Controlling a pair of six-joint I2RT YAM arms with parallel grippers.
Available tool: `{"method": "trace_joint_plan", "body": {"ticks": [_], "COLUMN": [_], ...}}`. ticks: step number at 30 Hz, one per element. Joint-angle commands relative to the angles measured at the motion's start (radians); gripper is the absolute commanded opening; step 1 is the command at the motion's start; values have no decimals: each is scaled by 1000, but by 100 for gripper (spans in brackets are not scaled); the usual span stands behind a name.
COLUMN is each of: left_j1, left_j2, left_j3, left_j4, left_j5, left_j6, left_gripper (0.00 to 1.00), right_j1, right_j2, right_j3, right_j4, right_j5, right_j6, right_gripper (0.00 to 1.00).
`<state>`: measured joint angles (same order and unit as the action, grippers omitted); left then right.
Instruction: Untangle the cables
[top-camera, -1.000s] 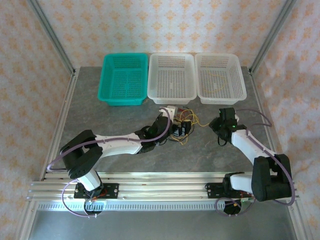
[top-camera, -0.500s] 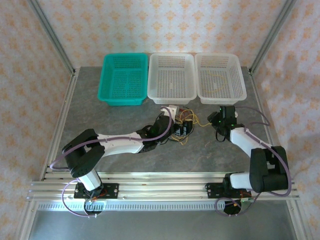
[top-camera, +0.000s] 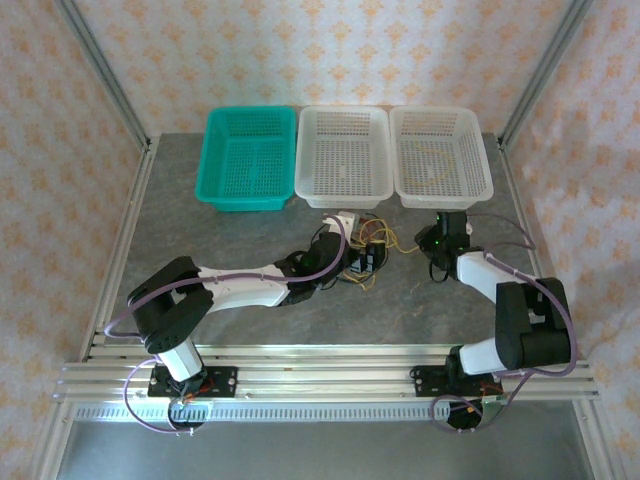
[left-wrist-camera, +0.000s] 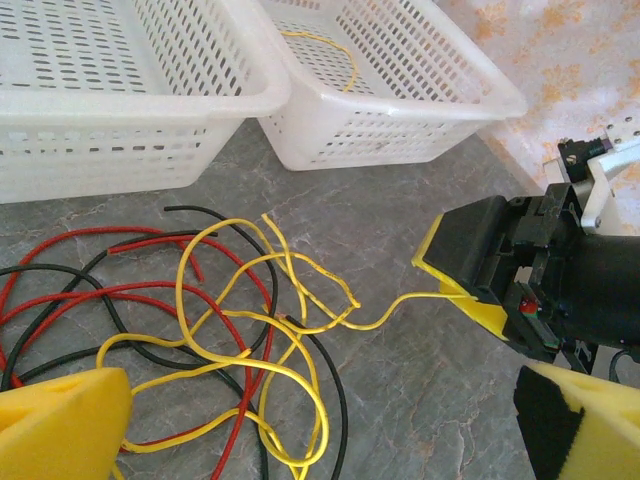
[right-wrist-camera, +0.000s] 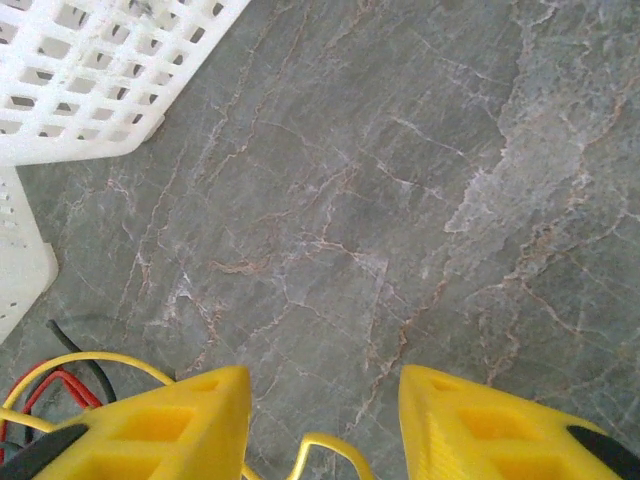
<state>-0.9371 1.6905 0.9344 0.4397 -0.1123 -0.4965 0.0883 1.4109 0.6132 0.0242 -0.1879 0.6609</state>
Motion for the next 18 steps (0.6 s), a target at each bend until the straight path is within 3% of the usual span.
{"method": "trace_joint_plan", "body": {"ticks": [1,9,18], "left_j1": [-5,0,27], "left_j2": [13,47,120], "left_j3": [17,49,121], "left_j4": [39,41,4], "left_j5": [5,19,22], "left_j6": [9,0,-9], "left_gripper": [99,99,99], "right_j1": [-4,-4,-4], "right_j2": [3,-34,-166], "right_j3": [-4,-24,-33], "right_j4": [32,30,-76], "right_j5": [13,9,36], "right_j6": [3,-19,-100], "right_gripper": [38,17,3]}}
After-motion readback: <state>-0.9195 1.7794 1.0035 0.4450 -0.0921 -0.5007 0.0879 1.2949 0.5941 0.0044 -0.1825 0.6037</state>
